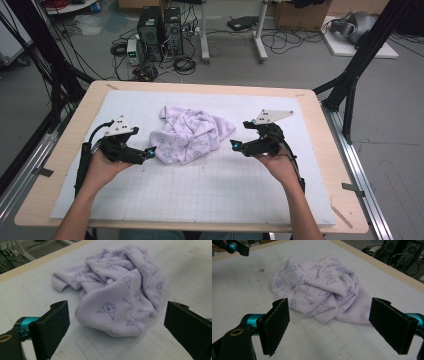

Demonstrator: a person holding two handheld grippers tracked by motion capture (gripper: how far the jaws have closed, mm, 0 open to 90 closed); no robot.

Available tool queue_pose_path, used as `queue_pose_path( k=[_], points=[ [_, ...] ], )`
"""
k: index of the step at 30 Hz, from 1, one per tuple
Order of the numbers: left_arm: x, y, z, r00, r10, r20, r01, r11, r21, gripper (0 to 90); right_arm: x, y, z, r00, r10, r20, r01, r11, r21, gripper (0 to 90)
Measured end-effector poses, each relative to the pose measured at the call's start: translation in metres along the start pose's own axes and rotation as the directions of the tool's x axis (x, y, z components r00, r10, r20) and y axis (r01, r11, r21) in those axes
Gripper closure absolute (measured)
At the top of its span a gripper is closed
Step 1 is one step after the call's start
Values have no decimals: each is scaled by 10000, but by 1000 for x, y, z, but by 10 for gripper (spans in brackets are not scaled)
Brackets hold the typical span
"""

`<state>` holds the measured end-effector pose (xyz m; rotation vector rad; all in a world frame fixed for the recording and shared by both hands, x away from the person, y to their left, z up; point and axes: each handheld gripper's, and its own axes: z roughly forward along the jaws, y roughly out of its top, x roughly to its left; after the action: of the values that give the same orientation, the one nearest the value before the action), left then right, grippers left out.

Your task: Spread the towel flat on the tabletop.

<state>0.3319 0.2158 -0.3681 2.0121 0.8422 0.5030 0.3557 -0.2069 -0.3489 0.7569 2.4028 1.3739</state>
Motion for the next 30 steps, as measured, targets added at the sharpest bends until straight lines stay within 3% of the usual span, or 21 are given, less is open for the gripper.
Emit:
queue_pose_path(
  k=[2, 7, 12, 19, 24, 30],
  points=[
    [3, 0, 7, 9998, -139, -123, 140, 9999, 100, 118, -2, 3, 9, 10000, -1, -93, 1, 10000, 52, 175],
    [8, -3, 29, 9996, -278, 102, 272, 9984, 489, 214, -5, 4, 34, 9992, 129, -365, -124, 9998, 144, 254],
    [10, -5, 49, 9991, -249, 345, 231, 9983, 532, 341, -6, 1, 60, 9993, -35, -379, 61, 9977, 675, 318],
    [12, -10, 72, 9984, -442, 343, 401, 9927, 1137, 539, -6, -6, 94, 9965, 245, -800, -133, 9904, 1379, 405],
    [13, -15, 82, 9973, -584, 447, 502, 9847, 1666, 684, -5, -13, 111, 9969, 130, -781, 22, 9813, 1925, 478],
    [10, -15, 81, 9976, -399, 569, 292, 9835, 1786, 815, -5, -23, 124, 9955, 172, -930, 49, 9727, 2319, 655]
  ],
)
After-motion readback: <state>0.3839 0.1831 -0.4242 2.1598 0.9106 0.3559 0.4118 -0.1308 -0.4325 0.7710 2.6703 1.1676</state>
